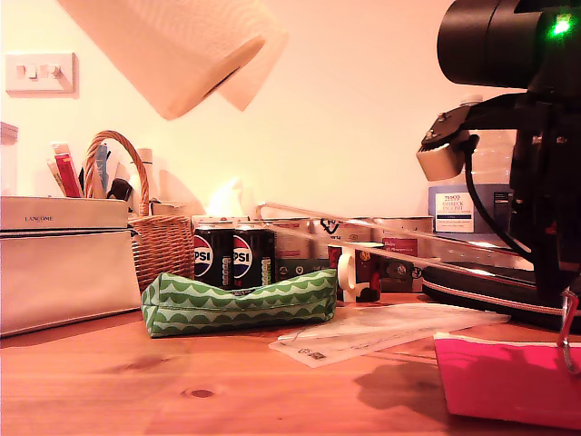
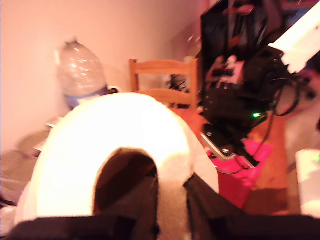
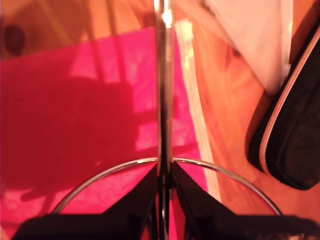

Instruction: Insert the paper towel roll into the metallic stand.

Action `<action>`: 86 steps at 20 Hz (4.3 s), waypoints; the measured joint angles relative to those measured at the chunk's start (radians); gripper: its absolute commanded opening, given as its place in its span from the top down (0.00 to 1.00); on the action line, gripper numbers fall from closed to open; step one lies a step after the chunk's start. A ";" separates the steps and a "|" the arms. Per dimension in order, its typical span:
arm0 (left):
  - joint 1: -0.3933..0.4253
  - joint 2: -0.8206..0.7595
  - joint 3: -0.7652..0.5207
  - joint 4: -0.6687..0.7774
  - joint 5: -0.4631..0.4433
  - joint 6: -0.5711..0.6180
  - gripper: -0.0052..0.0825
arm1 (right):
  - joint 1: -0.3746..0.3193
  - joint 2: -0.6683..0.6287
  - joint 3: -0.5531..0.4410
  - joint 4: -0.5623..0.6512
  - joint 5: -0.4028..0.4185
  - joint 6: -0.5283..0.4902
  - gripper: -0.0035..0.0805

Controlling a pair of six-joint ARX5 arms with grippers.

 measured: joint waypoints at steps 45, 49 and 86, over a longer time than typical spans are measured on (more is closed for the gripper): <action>0.103 0.162 -0.053 0.049 0.270 0.102 0.97 | 0.000 -0.578 -0.105 -0.108 -0.315 0.087 0.97; 0.058 0.162 -0.053 0.050 0.163 0.103 0.97 | 0.000 -0.578 -0.106 -0.108 -0.337 0.088 0.97; 0.086 0.162 -0.053 0.054 0.284 0.104 0.97 | 0.000 -0.575 -0.193 -0.101 -0.301 0.106 0.97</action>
